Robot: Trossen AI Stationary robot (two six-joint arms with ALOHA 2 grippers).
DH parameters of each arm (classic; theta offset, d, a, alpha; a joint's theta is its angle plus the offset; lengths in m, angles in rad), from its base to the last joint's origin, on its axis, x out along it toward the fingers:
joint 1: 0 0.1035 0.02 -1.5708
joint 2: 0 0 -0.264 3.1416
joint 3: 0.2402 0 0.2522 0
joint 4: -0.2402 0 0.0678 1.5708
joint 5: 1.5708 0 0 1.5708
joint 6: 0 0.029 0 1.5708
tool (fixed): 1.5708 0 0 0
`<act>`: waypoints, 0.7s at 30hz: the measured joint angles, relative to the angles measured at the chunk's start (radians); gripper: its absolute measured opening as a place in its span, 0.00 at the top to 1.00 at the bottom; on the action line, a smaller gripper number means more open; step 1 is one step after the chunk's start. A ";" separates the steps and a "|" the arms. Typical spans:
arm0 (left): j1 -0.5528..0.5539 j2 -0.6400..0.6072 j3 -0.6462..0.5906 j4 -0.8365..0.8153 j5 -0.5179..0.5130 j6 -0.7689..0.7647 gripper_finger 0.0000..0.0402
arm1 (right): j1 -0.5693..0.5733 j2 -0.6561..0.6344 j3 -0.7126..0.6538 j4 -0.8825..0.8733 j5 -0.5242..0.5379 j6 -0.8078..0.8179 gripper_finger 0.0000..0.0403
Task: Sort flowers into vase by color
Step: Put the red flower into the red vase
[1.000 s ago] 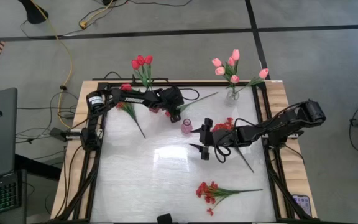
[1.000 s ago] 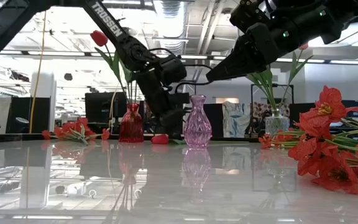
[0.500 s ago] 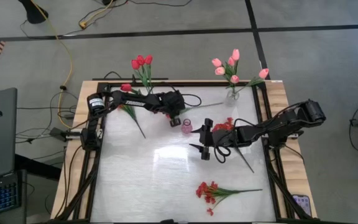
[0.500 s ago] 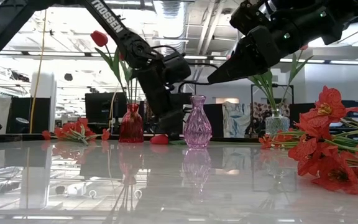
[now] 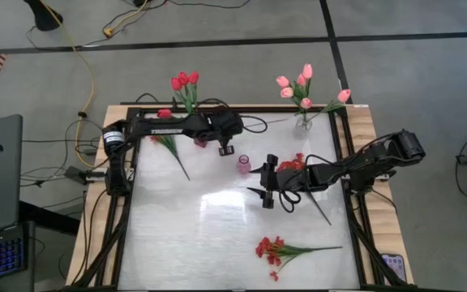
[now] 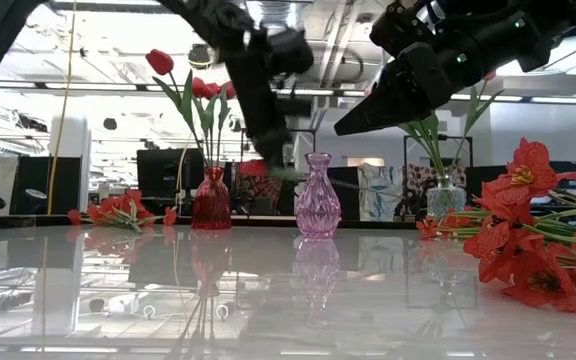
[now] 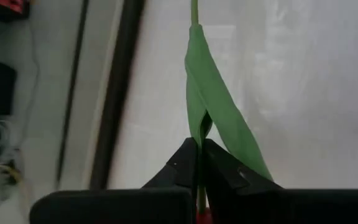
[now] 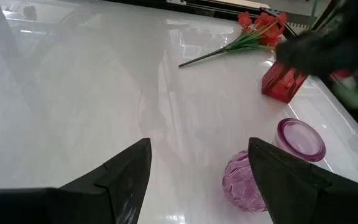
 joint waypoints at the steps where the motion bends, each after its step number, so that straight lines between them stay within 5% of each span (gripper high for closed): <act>1: -0.004 -0.014 0.017 -0.028 -0.013 0.005 0.99 | 0.000 0.000 0.000 0.000 0.000 0.000 0.27; 8: -0.042 -0.134 0.129 -0.270 -0.046 -0.031 1.00 | 0.000 0.000 0.000 -0.001 0.000 0.000 0.27; 21: -0.213 -0.364 0.136 -0.756 -0.039 -0.281 1.00 | 0.000 0.000 0.000 0.015 0.000 0.000 0.27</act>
